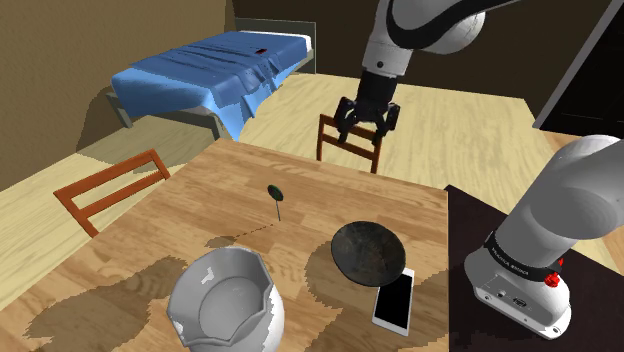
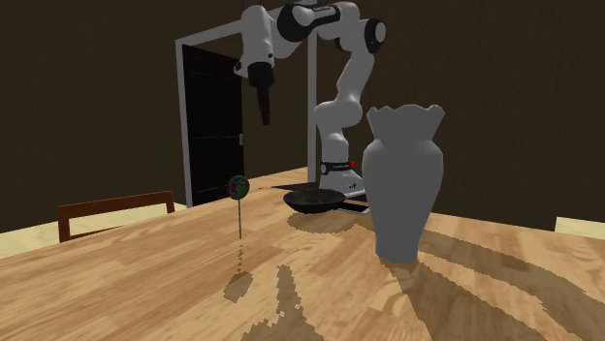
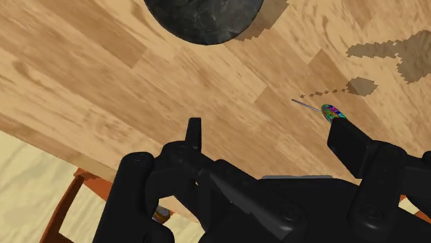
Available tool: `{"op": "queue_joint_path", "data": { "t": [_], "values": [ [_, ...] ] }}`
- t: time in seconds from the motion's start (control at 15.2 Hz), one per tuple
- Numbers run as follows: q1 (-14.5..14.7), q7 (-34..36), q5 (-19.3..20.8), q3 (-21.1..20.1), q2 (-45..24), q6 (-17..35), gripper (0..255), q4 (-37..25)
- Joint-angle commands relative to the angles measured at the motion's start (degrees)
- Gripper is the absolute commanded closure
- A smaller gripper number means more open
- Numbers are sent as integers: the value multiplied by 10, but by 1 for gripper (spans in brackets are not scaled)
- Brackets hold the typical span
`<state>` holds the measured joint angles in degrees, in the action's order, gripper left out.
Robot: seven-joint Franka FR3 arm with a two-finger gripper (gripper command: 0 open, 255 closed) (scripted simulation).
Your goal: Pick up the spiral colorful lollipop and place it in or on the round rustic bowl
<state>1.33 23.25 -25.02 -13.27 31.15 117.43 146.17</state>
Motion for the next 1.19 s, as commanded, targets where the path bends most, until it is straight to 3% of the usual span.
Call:
{"op": "queue_joint_path", "data": {
  "t": [0.0,0.53,1.12],
  "values": [
    [2,38,-22,-22,-41,39,0,-8],
    [7,176,-69,-89,-214,177,0,-72],
    [26,325,-54,-112,-407,294,0,-183]
  ]
}}
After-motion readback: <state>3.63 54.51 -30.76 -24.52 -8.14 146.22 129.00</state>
